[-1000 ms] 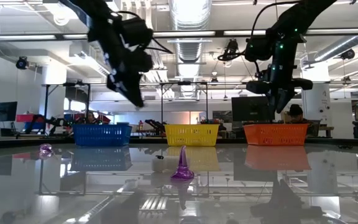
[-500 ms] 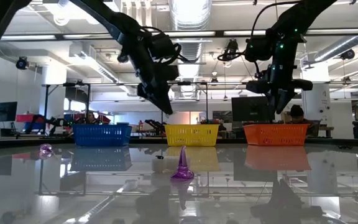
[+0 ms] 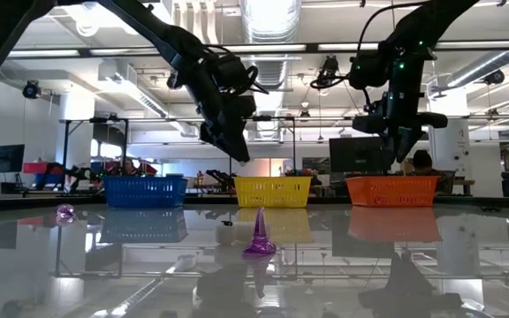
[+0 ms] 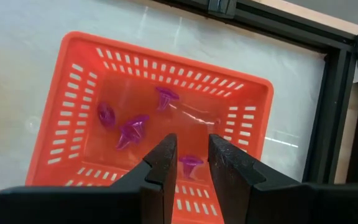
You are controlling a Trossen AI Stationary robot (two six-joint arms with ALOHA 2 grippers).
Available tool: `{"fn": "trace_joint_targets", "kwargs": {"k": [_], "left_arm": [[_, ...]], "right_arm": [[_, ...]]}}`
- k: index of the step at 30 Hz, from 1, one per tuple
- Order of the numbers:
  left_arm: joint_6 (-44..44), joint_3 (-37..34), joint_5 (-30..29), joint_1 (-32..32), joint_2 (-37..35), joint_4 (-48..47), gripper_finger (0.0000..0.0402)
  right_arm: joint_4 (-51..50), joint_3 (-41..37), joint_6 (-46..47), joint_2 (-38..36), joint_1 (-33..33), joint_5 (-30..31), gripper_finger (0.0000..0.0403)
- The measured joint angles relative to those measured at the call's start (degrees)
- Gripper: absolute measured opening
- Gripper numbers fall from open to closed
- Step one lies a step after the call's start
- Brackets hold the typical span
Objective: Sort Halloween decoration
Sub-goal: Put the white skeleton toy into the yellow bin, then put the black spider toy into the blue bin
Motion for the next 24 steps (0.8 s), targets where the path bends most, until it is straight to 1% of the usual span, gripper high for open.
{"fn": "trace_joint_targets", "kwargs": {"k": [7,9,11,14,17,20,24], "left_arm": [[1.65,1.06,0.00,0.10,-0.56,-2.71,0.0131],[2.39,2.34,-0.07,0.11,-0.56,-5.29,0.0146],[2.80,4.64,-0.09,0.06,-0.56,-10.17,0.0157],[4.49,8.74,-0.11,0.07,-0.62,-20.91,0.0164],[6.99,11.85,-0.14,-0.11,-0.90,-30.39,0.0163],[7.71,12.58,-0.13,-0.87,-1.96,-35.48,0.0160],[7.18,10.90,-0.14,-2.15,-4.22,-39.32,0.0155]], "right_arm": [[0.02,-0.02,-0.13,0.00,0.00,-0.10,0.0082],[0.05,-0.02,-0.21,0.00,0.00,-1.81,0.0082],[0.07,-0.02,-0.74,0.00,0.00,-4.12,0.0082],[0.29,-0.02,-0.98,0.00,0.14,-7.59,0.0082],[1.44,-0.02,-1.50,0.00,0.98,-9.63,0.0082],[3.32,-0.02,-2.10,0.00,2.64,-9.90,0.0082],[6.26,0.08,-2.18,-0.02,5.42,-9.90,0.0082]]}}
